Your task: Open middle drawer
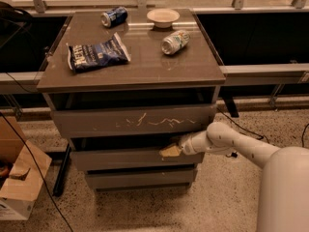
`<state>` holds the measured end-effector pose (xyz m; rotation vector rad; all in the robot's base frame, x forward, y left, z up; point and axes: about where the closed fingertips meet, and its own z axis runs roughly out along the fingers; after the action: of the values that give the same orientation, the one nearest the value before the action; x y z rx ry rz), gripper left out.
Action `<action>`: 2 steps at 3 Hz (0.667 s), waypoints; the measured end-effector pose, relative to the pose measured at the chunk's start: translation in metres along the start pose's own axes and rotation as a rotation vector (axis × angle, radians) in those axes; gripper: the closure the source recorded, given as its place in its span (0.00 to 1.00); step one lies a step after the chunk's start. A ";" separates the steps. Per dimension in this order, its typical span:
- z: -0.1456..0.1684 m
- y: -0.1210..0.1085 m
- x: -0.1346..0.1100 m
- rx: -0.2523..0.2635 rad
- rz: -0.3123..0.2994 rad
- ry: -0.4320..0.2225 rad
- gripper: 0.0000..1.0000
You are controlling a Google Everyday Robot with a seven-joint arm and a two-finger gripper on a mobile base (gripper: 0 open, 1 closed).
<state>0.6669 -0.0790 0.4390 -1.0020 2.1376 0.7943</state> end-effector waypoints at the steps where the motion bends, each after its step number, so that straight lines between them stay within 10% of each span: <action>1: 0.004 0.020 0.010 -0.022 -0.035 0.131 0.64; 2: 0.003 0.027 0.012 -0.032 -0.045 0.170 0.63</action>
Offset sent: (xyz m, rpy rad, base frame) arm -0.1025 0.0196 -0.0099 -0.3602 0.2144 0.2781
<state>0.6393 -0.0680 0.4348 -1.1664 2.2425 0.7471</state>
